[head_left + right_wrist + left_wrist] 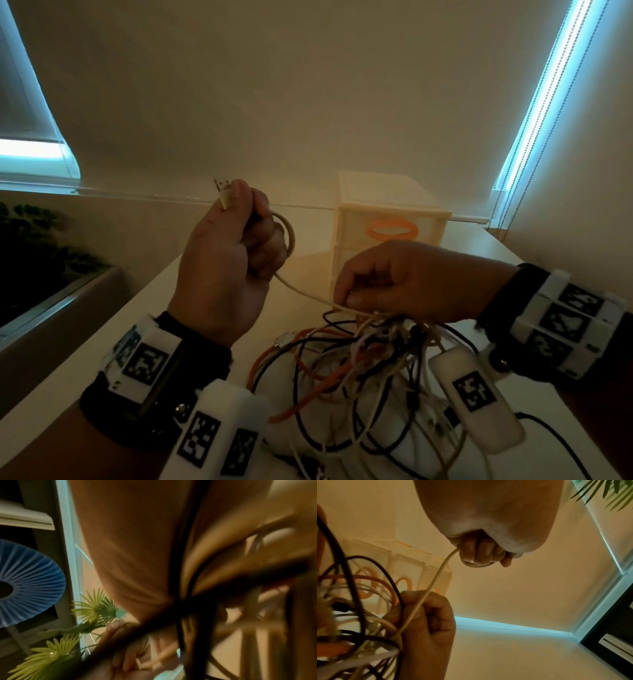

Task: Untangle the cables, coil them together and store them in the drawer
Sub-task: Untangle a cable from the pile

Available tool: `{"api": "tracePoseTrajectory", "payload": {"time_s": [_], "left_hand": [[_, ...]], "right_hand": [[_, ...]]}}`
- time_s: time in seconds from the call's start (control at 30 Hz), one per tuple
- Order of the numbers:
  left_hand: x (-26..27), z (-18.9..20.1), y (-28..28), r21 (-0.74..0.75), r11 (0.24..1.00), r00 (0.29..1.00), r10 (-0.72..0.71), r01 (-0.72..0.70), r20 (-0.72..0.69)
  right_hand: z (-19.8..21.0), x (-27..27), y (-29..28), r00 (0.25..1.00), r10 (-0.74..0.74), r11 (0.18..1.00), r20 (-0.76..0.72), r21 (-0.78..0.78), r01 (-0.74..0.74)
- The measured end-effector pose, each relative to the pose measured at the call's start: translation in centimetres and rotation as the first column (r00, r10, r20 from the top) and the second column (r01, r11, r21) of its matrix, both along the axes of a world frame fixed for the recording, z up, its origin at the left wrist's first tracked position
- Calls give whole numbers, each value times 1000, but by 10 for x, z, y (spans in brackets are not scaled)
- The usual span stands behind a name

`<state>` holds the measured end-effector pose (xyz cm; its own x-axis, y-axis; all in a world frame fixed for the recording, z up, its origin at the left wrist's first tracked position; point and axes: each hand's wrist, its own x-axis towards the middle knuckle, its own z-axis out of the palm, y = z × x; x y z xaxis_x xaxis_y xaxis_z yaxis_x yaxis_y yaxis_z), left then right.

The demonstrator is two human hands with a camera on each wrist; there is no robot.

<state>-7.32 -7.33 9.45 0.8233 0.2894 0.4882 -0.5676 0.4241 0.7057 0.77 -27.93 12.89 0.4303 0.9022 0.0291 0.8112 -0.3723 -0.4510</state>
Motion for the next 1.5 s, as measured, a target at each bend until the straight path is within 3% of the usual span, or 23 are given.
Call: {"api": "tracePoseTrajectory", "payload": {"time_s": [0.07,0.13,0.2,0.23,0.33,0.47,0.6,0.73,0.83,0.97,1.07,1.17,1.27,1.37,1.5], "left_hand": [[0,6,10,-58,997,999,42,-42,9],[0,11,25,-88,989,993,119,-118,1],[2,11,38,-8,974,974,226,-226,-26],[4,10,40,50,962,962,270,-268,-46],[8,2,32,165,942,945,311,-293,-97],[6,-2,19,201,939,947,304,-280,-101],[6,-3,17,212,936,946,307,-280,-102],[6,-7,13,370,885,933,344,-282,-110],[5,-10,11,613,742,906,413,-272,-98],[4,-16,13,937,337,934,357,-97,-32],[8,-22,9,987,146,959,262,67,-104],[11,-29,10,998,51,954,296,29,-43],[8,-25,10,998,67,959,285,-18,-2],[10,-24,9,968,238,963,268,-82,15],[12,-28,2,917,342,941,327,-204,87]], "right_hand": [[-3,11,-6,994,-100,985,55,150,90],[-8,27,-17,941,-309,902,138,358,244],[-12,39,-30,865,-478,806,150,468,364],[-14,41,-36,848,-509,795,149,460,396],[-22,30,-40,841,-471,856,266,370,362],[-23,-1,-32,857,-349,848,378,517,118],[-20,-27,-24,980,-151,970,126,210,123],[-23,-25,-27,974,-122,989,192,-57,135],[-29,-20,-28,945,-201,978,257,1,207],[-44,-7,-32,863,-410,891,295,333,310],[-59,0,-37,821,-506,800,264,499,333],[-68,1,-40,847,-474,789,241,543,287],[-70,5,-47,927,-350,804,133,550,225],[-74,11,-56,954,-263,866,144,471,168],[-77,8,-58,964,-231,919,128,353,174]]}}
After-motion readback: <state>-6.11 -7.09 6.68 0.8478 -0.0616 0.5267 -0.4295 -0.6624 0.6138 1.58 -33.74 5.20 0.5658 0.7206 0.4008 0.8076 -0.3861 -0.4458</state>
